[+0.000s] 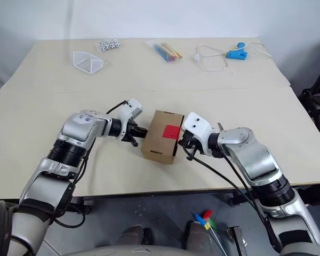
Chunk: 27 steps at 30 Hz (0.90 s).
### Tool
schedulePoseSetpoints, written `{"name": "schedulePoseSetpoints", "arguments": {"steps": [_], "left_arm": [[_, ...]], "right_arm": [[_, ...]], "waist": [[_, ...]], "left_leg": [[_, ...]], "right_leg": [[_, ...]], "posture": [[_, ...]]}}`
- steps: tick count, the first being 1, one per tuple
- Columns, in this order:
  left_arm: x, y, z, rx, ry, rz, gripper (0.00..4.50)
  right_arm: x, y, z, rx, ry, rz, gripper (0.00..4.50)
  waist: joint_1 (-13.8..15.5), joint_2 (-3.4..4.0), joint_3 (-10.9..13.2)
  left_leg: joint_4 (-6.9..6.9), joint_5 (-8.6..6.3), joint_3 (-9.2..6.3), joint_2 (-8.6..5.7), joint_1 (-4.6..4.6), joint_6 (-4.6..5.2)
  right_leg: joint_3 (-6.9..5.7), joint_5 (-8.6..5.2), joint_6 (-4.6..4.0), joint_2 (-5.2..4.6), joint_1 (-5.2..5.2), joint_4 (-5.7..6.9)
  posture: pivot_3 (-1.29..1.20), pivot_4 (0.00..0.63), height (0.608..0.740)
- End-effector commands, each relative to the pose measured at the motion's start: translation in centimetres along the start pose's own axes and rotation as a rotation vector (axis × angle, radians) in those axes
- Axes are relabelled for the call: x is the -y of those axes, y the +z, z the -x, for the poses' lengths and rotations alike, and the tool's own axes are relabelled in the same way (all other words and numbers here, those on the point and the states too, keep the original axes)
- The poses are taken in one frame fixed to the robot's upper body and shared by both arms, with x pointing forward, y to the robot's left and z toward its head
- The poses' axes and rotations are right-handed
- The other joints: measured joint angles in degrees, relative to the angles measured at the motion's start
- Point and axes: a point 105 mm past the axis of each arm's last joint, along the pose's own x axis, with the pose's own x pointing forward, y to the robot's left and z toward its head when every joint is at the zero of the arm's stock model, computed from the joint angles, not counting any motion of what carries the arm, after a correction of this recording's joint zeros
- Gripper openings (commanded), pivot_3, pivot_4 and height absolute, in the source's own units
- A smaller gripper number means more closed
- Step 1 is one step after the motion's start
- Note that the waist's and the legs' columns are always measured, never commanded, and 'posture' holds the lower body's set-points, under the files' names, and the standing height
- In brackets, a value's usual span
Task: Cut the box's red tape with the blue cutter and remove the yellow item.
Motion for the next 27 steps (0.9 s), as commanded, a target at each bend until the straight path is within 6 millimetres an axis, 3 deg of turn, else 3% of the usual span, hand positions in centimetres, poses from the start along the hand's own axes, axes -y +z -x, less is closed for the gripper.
{"name": "schedulePoseSetpoints", "arguments": {"steps": [1, 9, 13, 15, 20, 26, 27], "left_arm": [[-0.6, 0.5, 1.0, 0.015, 0.028, -0.027, 0.0], [-1.1, 0.0, 1.8, -0.002, 0.044, -0.042, 0.0], [-2.7, 0.8, 4.0, 0.022, 0.121, -0.066, 0.0], [-2.7, 2.1, 5.1, 0.053, 0.118, -0.095, 0.0], [-1.0, 4.3, 6.4, 0.09, 0.031, -0.174, 0.0], [1.8, 6.1, 6.6, 0.086, -0.125, -0.288, 0.0], [2.0, 6.2, 6.5, 0.079, -0.142, -0.307, 0.0]], "right_arm": [[1.5, 1.3, 1.4, 0.048, -0.109, 0.031, 0.02], [3.1, 0.9, 2.7, 0.039, -0.2, 0.027, 0.02], [5.4, 1.8, 5.3, 0.059, -0.321, 0.013, 0.18], [5.2, 2.7, 6.3, 0.079, -0.323, -0.006, 0.62], [4.4, 4.9, 7.8, 0.134, -0.33, -0.077, 2.31], [2.2, 5.4, 7.3, 0.09, -0.3, -0.217, 4.41], [2.0, 5.3, 7.0, 0.08, -0.3, -0.245, 4.47]], "waist": [[0.0, 0.0, 0.0], [0.1, 0.0, 0.0], [0.0, -0.01, 0.0], [0.0, -0.01, 0.0], [0.0, -0.01, 0.0], [0.1, -0.01, 0.0], [0.0, -0.01, 0.0]], "left_leg": [[0.0, 0.0, 0.0, 0.0, 0.0, 0.0], [0.0, 0.0, -0.01, 0.0, 0.0, 0.0], [0.0, 0.0, 0.0, -0.01, -0.03, 0.0], [-0.01, 0.0, 0.0, 0.01, -0.03, 0.0], [-0.01, 0.0, -0.01, 0.02, -0.04, 0.0], [0.01, 0.0, -0.01, 0.01, -0.05, 0.0], [0.01, 0.0, -0.01, 0.01, -0.06, 0.0]], "right_leg": [[0.0, 0.0, 0.0, 0.0, 0.0, 0.0], [0.0, 0.0, 0.0, 0.0, 0.0, 0.0], [0.01, 0.0, 0.0, 0.0, -0.01, -0.02], [-0.01, 0.0, 0.0, 0.01, -0.01, -0.02], [-0.01, 0.0, 0.0, 0.01, -0.03, -0.01], [-0.01, 0.0, 0.0, 0.01, -0.04, 0.02], [-0.01, 0.0, 0.0, 0.01, -0.04, 0.02]], "posture": [[0.0, 0.15, 0.74], [0.0, 0.15, 0.74], [0.0, 0.15, 0.74], [0.0, 0.15, 0.74], [0.0, 0.15, 0.74], [0.0, 0.15, 0.74], [0.0, 0.15, 0.74]]}}
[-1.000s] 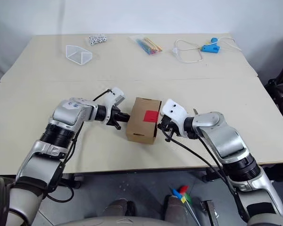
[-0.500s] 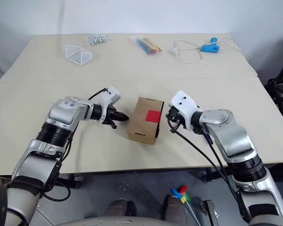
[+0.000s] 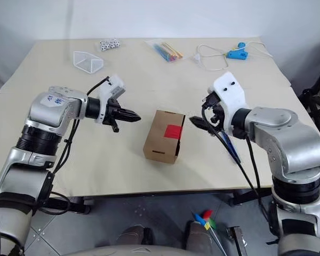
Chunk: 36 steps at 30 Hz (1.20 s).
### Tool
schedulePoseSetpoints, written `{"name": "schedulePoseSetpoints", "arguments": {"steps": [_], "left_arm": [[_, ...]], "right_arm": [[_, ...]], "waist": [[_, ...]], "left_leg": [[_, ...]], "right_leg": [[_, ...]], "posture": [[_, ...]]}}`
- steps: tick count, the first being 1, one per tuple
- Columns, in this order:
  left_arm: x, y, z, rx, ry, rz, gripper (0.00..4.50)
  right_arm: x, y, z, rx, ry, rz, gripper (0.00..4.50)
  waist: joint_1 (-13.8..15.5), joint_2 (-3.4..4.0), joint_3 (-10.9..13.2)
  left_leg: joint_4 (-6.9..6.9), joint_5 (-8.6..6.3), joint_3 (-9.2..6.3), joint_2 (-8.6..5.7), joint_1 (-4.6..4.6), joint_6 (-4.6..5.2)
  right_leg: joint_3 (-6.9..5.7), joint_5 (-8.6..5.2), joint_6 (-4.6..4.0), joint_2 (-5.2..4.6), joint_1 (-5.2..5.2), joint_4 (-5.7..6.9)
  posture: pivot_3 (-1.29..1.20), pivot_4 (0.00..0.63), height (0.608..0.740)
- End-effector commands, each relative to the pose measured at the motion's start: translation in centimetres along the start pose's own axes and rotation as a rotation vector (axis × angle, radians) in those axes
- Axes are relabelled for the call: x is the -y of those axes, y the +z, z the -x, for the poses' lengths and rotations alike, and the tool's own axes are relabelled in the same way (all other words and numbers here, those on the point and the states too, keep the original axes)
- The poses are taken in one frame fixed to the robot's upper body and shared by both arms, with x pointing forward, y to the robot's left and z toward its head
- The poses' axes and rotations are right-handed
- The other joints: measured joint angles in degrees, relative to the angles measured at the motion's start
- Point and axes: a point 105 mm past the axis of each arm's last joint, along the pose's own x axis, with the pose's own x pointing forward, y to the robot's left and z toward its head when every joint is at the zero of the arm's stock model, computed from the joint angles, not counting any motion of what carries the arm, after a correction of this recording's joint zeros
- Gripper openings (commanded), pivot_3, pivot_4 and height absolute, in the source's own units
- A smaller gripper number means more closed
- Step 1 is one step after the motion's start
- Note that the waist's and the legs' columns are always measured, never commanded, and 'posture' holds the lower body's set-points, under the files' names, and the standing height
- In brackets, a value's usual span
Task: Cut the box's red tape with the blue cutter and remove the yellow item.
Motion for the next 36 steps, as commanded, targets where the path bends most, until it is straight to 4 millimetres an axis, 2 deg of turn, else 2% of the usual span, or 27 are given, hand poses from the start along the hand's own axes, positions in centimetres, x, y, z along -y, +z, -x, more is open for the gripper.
{"name": "schedulePoseSetpoints", "arguments": {"steps": [1, 7, 13, 17, 21, 28, 36], "left_arm": [[1.2, 2.1, 0.2, 0.012, -0.074, -0.121, 0.0], [1.7, 2.7, -1.2, -0.002, -0.151, -0.183, 0.0], [1.2, 2.0, -3.0, -0.035, -0.16, -0.206, 0.0], [1.2, 1.6, -4.7, -0.06, -0.182, -0.234, 0.0], [1.4, 1.4, -5.6, -0.072, -0.201, -0.255, 0.0], [1.4, 1.0, -6.0, -0.09, -0.22, -0.266, 0.0], [1.9, -0.4, -6.2, -0.126, -0.257, -0.264, 0.0]], "right_arm": [[-0.3, 0.0, 0.3, -0.022, -0.039, -0.059, 4.47], [-0.6, -1.1, -2.0, -0.022, -0.104, -0.199, 4.47], [-1.3, -1.4, -3.0, -0.017, -0.117, -0.266, 4.47], [-1.4, -2.7, -3.5, -0.06, -0.133, -0.301, 4.47], [-1.6, -3.6, -3.7, -0.097, -0.127, -0.313, 4.47], [-1.6, -5.3, -3.5, -0.151, -0.131, -0.316, 4.47], [-0.6, -9.0, -1.7, -0.294, -0.158, -0.289, 4.47]], "waist": [[0.0, 0.0, 0.0], [-0.2, 0.01, 0.0], [-0.2, 0.01, 0.0], [-0.1, 0.0, 0.0], [-0.3, 0.01, 0.0], [-0.2, 0.01, 0.0], [0.0, -0.07, -0.1]], "left_leg": [[0.0, 0.0, 0.0, 0.0, 0.0, 0.0], [-0.02, 0.0, 0.04, -0.01, 0.0, -0.01], [-0.04, 0.01, 0.04, -0.03, -0.08, -0.01], [-0.04, 0.01, 0.04, -0.03, -0.14, -0.01], [-0.02, 0.01, 0.04, -0.04, -0.16, -0.01], [-0.02, 0.01, 0.02, -0.03, -0.13, -0.01], [-0.02, -0.01, 0.02, -0.02, -0.09, 0.01]], "right_leg": [[0.0, 0.0, 0.0, 0.0, 0.0, 0.0], [0.0, 0.0, 0.0, 0.01, -0.03, 0.01], [0.01, 0.0, 0.0, 0.01, -0.13, 0.03], [0.0, 0.0, 0.0, 0.01, -0.16, 0.03], [0.02, 0.0, 0.0, 0.01, -0.17, 0.02], [0.02, 0.0, 0.0, 0.01, -0.17, 0.06], [0.05, 0.0, 0.0, 0.0, -0.14, 0.05]], "posture": [[0.0, 0.15, 0.74], [0.0, 0.15, 0.74], [0.0, 0.15, 0.74], [0.0, 0.15, 0.74], [0.0, 0.15, 0.74], [0.0, 0.15, 0.74], [0.0, 0.15, 0.74]]}}
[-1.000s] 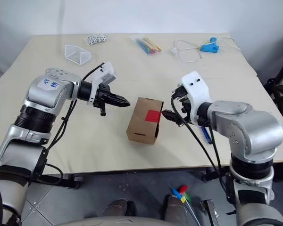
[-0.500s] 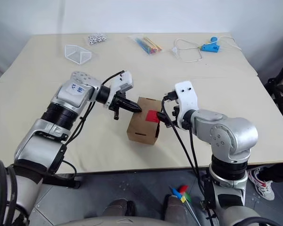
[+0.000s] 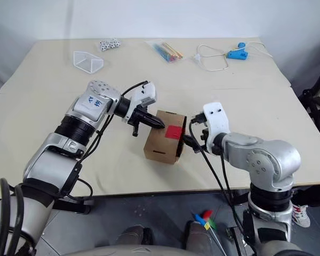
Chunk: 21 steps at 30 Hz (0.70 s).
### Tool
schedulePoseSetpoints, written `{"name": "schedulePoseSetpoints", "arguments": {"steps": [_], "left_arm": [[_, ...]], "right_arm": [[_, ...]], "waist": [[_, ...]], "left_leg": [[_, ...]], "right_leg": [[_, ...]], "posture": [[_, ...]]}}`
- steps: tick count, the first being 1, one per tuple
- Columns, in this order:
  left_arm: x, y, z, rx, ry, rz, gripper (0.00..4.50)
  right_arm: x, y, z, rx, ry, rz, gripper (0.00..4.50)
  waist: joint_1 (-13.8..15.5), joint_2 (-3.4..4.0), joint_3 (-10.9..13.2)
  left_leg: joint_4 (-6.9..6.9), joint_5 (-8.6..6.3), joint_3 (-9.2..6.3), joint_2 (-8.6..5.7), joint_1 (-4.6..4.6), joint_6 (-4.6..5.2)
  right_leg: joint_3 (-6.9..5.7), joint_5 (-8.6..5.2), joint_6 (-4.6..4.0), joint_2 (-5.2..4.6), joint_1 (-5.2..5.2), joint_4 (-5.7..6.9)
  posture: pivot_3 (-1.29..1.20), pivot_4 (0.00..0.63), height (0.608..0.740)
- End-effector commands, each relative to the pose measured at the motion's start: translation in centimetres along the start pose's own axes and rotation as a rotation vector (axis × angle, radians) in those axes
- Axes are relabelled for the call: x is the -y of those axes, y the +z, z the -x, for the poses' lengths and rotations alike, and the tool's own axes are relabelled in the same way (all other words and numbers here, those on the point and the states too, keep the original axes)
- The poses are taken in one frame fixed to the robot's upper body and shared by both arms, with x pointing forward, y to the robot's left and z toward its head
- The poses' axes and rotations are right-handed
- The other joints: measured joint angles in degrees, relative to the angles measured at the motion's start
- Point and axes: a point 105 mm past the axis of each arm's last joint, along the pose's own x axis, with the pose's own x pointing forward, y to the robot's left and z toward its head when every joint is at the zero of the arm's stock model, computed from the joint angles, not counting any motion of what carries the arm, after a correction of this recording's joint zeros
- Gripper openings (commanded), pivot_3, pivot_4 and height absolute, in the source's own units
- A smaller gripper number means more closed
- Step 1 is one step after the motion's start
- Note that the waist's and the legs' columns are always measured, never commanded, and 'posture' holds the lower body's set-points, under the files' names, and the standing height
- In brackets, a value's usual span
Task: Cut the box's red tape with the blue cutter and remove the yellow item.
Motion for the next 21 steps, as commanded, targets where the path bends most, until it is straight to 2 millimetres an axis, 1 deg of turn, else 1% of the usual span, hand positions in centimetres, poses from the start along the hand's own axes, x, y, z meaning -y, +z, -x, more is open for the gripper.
{"name": "schedulePoseSetpoints", "arguments": {"steps": [1, 8, 11, 14, 16, 19, 21], "left_arm": [[0.5, -1.6, -0.5, -0.055, -0.02, 0.021, 0.0], [1.0, -2.3, -0.5, -0.064, -0.023, 0.04, 0.0], [1.1, -2.7, -0.6, -0.073, -0.017, 0.049, 0.0], [1.3, -2.9, -0.6, -0.073, -0.015, 0.054, 0.0], [1.4, -2.9, -0.6, -0.071, -0.013, 0.059, 0.0], [1.4, -3.0, -0.5, -0.07, -0.003, 0.067, 0.0], [1.4, -3.1, -0.3, -0.07, 0.006, 0.071, 0.0]], "right_arm": [[1.2, -2.8, 0.1, -0.133, -0.033, 0.002, 4.47], [2.9, -5.0, 0.7, -0.246, -0.073, 0.033, 4.47], [3.3, -5.4, 0.9, -0.274, -0.07, 0.038, 4.47], [3.5, -5.4, 1.0, -0.283, -0.07, 0.047, 4.47], [3.6, -4.8, 1.2, -0.26, -0.061, 0.041, 4.47], [4.2, -3.0, 2.0, -0.184, -0.034, -0.005, 4.47], [4.8, -1.6, 2.7, -0.096, 0.016, -0.107, 4.47]], "waist": [[0.0, 0.0, 0.0], [0.0, 0.0, 0.0], [-0.1, 0.0, 0.0], [0.0, 0.0, 0.0], [0.1, 0.0, 0.0], [0.0, -0.01, 0.0], [0.0, -0.01, 0.0]], "left_leg": [[0.0, 0.0, -0.01, 0.0, 0.02, 0.0], [-0.01, -0.03, -0.06, 0.01, 0.18, 0.05], [-0.03, -0.03, -0.05, 0.05, 0.37, 0.06], [-0.02, -0.03, -0.06, 0.05, 0.39, 0.06], [-0.01, -0.04, -0.07, 0.05, 0.39, 0.06], [-0.01, -0.04, -0.07, 0.05, 0.39, 0.06], [-0.01, -0.04, -0.06, 0.05, 0.39, 0.06]], "right_leg": [[0.0, 0.0, 0.0, 0.0, 0.01, 0.0], [0.0, 0.0, 0.0, 0.0, 0.27, -0.13], [0.06, 0.0, 0.0, 0.0, 0.35, -0.13], [0.09, 0.0, 0.0, 0.0, 0.37, -0.13], [0.09, 0.0, 0.0, 0.0, 0.38, -0.13], [0.1, 0.0, 0.0, 0.0, 0.37, -0.14], [0.11, 0.0, 0.0, 0.0, 0.37, -0.14]], "posture": [[0.0, 0.15, 0.74], [0.0, 0.15, 0.74], [0.0, 0.15, 0.74], [0.0, 0.15, 0.74], [0.0, 0.15, 0.74], [0.0, 0.15, 0.74], [0.0, 0.15, 0.74]]}}
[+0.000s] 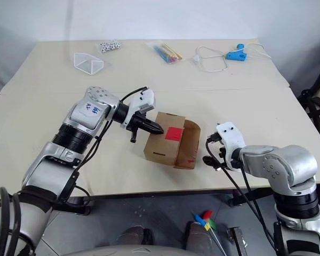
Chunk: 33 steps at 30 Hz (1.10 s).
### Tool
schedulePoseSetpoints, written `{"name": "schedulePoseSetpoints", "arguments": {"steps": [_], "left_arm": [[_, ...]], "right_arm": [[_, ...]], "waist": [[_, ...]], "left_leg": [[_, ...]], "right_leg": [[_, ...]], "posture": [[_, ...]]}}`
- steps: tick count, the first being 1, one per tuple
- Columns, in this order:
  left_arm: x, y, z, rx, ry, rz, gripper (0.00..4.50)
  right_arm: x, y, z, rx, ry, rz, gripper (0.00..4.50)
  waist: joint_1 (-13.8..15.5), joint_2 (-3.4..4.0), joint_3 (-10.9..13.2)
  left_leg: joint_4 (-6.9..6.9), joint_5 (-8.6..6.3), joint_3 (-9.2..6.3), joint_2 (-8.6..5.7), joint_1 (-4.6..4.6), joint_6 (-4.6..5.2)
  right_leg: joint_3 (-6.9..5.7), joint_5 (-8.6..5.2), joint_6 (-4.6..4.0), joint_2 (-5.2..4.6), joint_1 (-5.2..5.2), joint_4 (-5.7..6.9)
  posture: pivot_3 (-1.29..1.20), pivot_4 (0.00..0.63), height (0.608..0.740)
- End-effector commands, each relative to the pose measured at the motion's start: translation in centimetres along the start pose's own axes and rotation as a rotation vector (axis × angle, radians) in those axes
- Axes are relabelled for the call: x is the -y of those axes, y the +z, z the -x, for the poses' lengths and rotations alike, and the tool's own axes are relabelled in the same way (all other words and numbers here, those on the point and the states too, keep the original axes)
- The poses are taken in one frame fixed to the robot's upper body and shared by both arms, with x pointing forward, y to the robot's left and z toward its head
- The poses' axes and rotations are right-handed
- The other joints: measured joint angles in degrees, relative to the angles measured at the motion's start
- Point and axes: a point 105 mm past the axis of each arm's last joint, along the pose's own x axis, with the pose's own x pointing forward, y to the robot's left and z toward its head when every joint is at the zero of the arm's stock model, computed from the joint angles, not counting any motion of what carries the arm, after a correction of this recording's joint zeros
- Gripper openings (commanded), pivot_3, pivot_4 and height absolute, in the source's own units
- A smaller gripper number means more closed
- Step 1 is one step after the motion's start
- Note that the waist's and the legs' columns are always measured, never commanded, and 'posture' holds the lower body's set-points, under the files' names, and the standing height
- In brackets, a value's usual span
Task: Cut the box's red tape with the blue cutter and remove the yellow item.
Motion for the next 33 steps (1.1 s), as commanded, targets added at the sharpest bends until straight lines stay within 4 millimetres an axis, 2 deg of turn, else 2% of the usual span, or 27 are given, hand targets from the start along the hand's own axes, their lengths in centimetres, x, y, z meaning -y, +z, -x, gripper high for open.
{"name": "schedulePoseSetpoints", "arguments": {"steps": [1, 6, 13, 20, 33], "left_arm": [[0.1, -2.0, -0.2, -0.059, 0.012, 0.053, 0.0], [0.1, -2.2, 0.1, -0.055, 0.026, 0.066, 0.0], [0.5, -2.5, 0.3, -0.049, 0.036, 0.085, 0.0], [0.9, -2.8, 0.8, -0.054, 0.044, 0.105, 0.0], [1.7, -3.1, 1.4, -0.065, 0.052, 0.145, 0.0]], "right_arm": [[1.3, 2.6, 2.3, 0.161, 0.073, -0.128, 4.47], [0.5, 3.3, 2.5, 0.235, 0.214, -0.237, 4.47], [-1.8, 2.0, 1.1, 0.201, 0.368, -0.315, 4.47], [-3.2, 0.6, -0.2, 0.145, 0.449, -0.389, 4.47], [-5.3, 0.0, -1.8, 0.103, 0.563, -0.473, 4.47]], "waist": [[0.0, 0.0, 0.0], [-0.2, 0.01, 0.0], [-0.1, 0.03, 0.0], [-0.4, 0.04, 0.0], [-0.6, 0.07, 0.0]], "left_leg": [[0.0, 0.0, 0.0, 0.0, 0.0, 0.0], [-0.02, 0.0, 0.01, 0.03, 0.03, 0.0], [-0.03, 0.0, 0.0, 0.03, 0.07, -0.01], [-0.05, 0.0, 0.0, 0.05, 0.11, -0.01], [-0.05, 0.0, -0.03, 0.07, 0.19, -0.01]], "right_leg": [[0.01, 0.0, 0.0, 0.0, 0.0, -0.01], [-0.03, 0.0, 0.0, 0.02, 0.01, 0.04], [0.06, 0.0, 0.0, 0.01, 0.0, 0.06], [0.1, 0.0, 0.0, 0.03, -0.01, 0.08], [0.17, 0.0, 0.0, 0.04, 0.0, 0.11]], "posture": [[0.0, 0.15, 0.74], [0.0, 0.15, 0.74], [0.0, 0.15, 0.74], [0.0, 0.15, 0.74], [0.0, 0.15, 0.74]]}}
